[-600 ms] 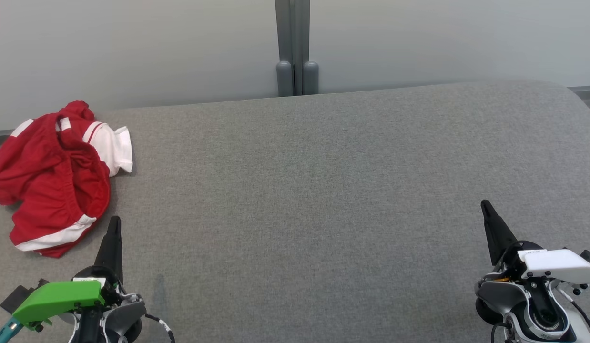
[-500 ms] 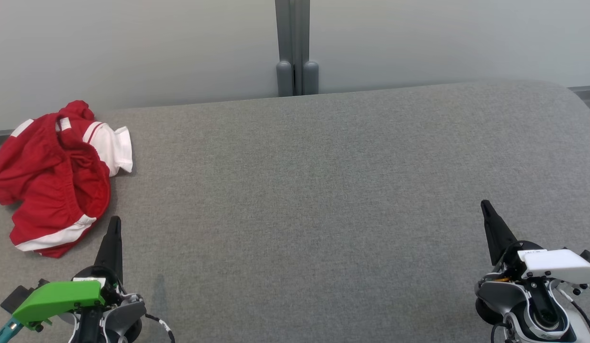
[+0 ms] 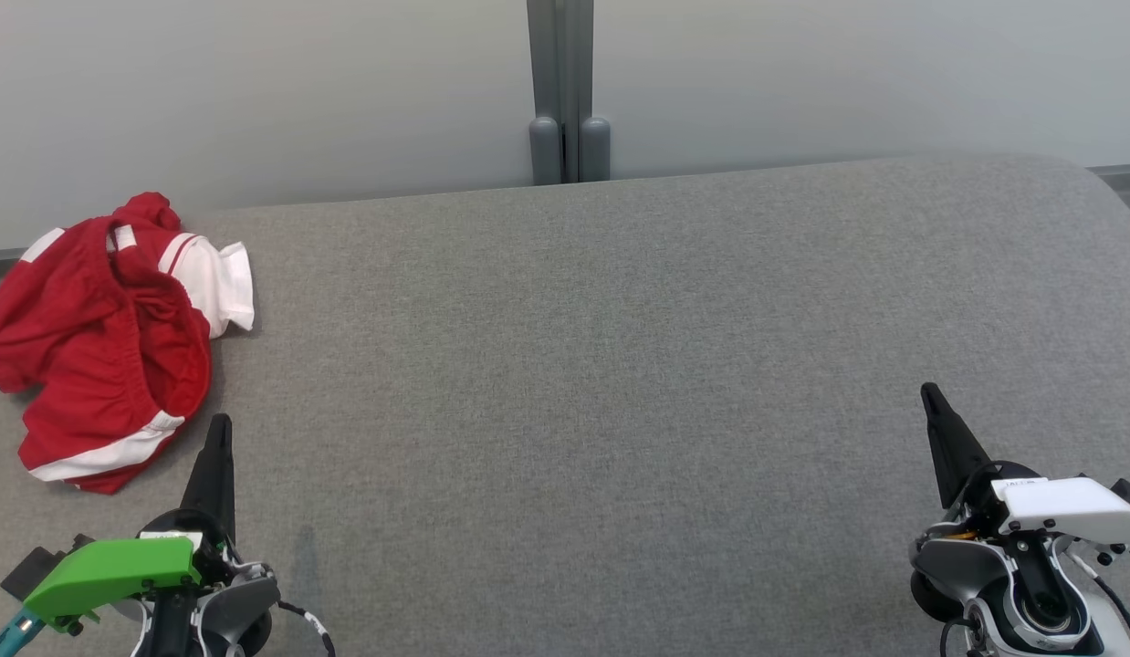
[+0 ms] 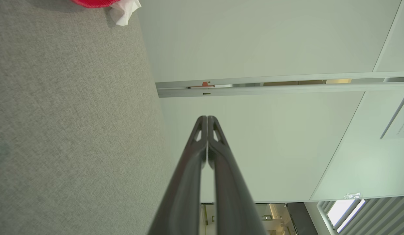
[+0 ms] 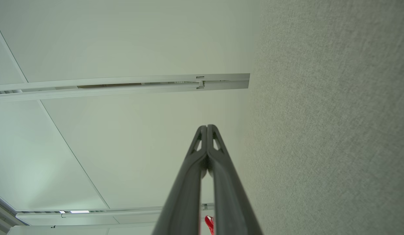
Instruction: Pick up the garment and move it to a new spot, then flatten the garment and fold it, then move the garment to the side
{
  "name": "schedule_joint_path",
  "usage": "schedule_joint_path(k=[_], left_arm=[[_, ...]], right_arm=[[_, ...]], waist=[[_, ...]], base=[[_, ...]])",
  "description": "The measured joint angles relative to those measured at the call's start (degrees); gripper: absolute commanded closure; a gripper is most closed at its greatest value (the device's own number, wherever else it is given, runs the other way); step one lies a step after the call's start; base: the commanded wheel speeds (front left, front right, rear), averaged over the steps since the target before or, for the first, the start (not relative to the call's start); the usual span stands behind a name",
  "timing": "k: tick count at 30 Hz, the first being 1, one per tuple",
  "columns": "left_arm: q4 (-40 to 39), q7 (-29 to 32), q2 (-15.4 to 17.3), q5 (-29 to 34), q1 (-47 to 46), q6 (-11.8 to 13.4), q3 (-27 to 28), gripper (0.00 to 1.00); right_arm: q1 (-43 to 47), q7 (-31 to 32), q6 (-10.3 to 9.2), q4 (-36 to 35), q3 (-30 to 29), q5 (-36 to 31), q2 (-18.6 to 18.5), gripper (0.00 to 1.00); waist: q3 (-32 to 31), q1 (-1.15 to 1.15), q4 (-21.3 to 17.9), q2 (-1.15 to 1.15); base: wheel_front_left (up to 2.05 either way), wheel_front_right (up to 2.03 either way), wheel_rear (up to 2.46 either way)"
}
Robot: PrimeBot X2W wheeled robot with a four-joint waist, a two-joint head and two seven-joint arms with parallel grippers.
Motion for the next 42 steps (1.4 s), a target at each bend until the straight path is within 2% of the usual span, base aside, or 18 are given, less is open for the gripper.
schedule_joint_path(k=[42], left_arm=[[0.0,0.0,0.0,0.0,0.0,0.0,0.0,1.0]], right_arm=[[0.0,0.0,-0.01,0.0,0.0,0.0,0.0,1.0]], waist=[[0.0,0.0,0.0,0.0]], base=[[0.0,0.0,0.0]])
